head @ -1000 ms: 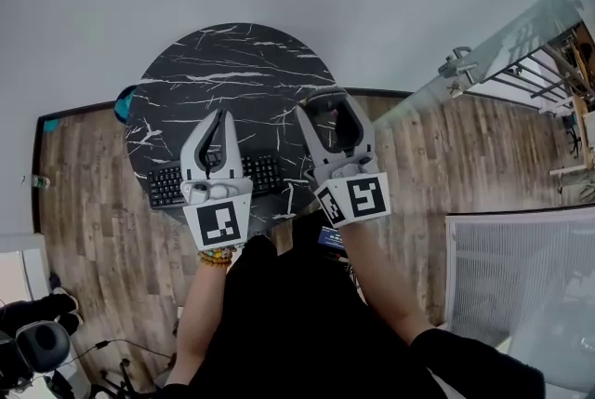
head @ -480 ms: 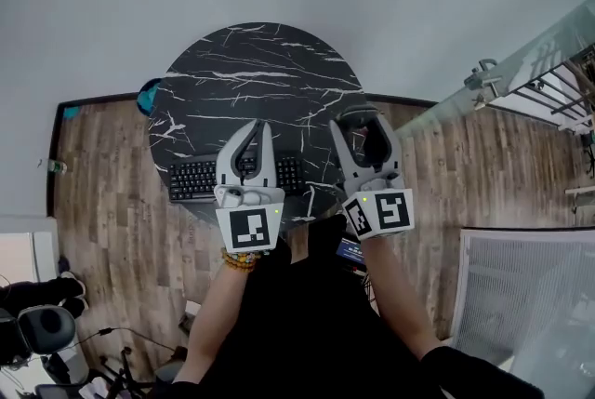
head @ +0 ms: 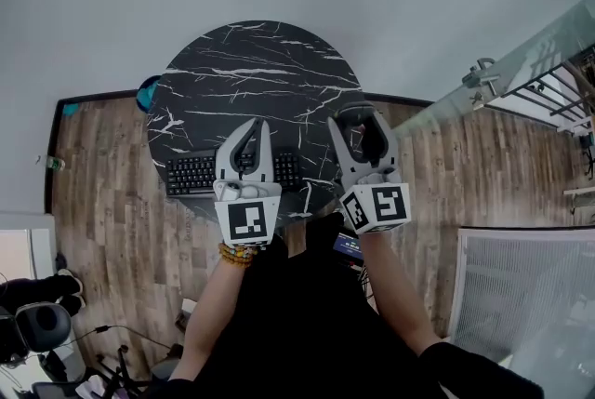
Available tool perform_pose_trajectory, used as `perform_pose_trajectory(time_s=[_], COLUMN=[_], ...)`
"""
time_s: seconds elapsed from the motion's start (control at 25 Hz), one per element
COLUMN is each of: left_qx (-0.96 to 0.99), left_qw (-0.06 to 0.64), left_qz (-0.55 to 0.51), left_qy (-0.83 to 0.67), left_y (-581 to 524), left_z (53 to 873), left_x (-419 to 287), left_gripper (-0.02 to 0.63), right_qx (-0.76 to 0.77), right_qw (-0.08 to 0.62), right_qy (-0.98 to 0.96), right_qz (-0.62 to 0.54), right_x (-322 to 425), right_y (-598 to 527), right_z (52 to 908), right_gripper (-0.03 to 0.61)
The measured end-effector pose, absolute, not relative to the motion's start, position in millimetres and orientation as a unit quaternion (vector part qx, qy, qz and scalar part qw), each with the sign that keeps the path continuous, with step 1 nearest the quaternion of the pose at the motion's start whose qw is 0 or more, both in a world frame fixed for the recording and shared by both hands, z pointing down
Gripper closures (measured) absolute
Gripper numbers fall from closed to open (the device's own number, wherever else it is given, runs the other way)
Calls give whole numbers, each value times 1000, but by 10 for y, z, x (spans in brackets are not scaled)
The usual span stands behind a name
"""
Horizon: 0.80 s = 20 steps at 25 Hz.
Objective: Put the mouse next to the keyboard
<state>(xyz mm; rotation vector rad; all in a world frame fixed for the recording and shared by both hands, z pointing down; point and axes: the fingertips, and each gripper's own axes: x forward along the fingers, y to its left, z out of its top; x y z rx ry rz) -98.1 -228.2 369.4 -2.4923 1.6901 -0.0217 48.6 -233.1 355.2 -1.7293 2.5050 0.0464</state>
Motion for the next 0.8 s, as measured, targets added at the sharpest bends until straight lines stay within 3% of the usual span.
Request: perform_pose_trajectory(time_s=[0.8], left_qx=[-829], left_qw=[53], left_qz=[-28], left_qy=[556], left_y=[-2230], left_z=[3964], left_x=[-906], left_gripper=[594], right_qx=[-575], right_qw=[-18], right_qy=[815], right_qz=[-65], right_x=[739], right_y=[-2552], right_z=[4406], right_gripper=[295])
